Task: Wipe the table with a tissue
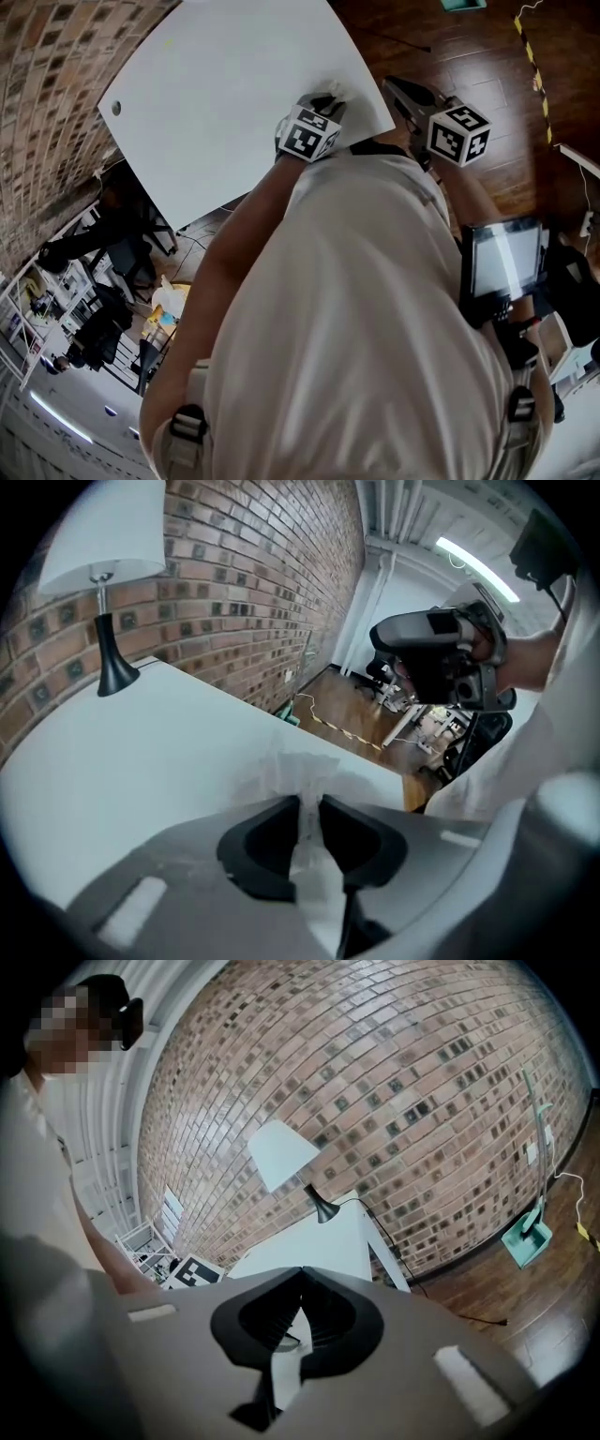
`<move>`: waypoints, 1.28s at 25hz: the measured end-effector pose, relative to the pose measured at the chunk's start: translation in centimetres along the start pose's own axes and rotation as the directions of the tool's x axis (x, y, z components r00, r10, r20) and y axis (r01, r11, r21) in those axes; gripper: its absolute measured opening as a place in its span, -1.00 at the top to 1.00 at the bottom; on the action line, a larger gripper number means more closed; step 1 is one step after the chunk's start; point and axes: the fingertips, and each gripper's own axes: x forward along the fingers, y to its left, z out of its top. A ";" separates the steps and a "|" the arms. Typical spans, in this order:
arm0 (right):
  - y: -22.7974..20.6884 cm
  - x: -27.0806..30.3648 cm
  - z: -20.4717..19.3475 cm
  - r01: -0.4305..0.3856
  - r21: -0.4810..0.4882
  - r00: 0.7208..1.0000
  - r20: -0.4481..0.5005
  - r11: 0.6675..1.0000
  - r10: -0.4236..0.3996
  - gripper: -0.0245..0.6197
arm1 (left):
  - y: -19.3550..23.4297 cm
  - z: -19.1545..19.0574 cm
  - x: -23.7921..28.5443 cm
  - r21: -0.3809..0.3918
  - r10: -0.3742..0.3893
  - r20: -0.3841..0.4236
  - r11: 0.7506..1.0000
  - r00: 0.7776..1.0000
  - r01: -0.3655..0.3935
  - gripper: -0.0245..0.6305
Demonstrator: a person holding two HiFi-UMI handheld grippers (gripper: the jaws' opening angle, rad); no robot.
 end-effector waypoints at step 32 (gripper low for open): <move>16.6 8.4 -4.7 -0.406 -0.239 0.897 -0.289 0.882 0.335 0.91 | 3.1 -7.0 -22.2 -0.524 0.413 0.498 0.844 0.762 -0.114 0.69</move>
